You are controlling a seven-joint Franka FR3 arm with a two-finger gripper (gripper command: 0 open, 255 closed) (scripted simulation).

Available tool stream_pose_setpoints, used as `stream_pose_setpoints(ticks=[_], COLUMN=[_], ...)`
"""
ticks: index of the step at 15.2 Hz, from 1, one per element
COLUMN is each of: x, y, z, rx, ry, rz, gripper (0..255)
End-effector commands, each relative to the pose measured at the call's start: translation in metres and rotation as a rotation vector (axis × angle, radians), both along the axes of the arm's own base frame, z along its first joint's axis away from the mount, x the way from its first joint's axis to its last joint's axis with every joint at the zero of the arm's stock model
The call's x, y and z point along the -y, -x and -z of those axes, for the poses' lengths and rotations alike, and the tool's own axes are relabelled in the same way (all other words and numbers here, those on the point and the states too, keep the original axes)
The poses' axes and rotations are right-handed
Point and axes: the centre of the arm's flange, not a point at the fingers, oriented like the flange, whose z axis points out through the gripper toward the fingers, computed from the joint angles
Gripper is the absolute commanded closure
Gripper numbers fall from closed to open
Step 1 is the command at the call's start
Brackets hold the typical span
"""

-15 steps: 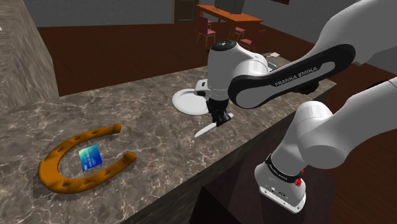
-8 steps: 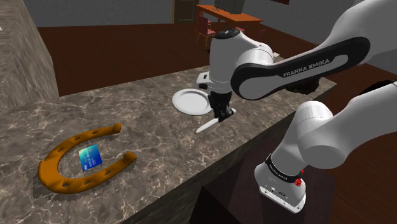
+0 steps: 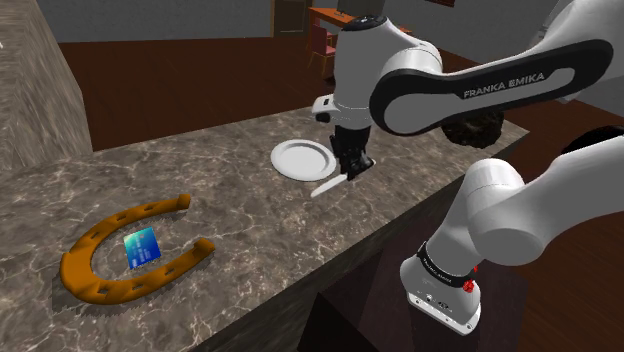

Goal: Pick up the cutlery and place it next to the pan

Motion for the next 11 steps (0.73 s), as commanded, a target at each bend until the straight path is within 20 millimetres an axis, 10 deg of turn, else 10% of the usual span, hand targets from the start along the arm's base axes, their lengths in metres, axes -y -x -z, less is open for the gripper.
stream_pose_setpoints(ticks=[1,9,11], x=[0.0,0.0,0.026], y=[0.0,0.0,0.005], z=[-0.01,-0.048,-0.048], rx=[-0.001,-0.001,-0.001], ry=[0.0,0.0,0.0], rz=[0.0,0.0,0.0], gripper=[255,255,255])
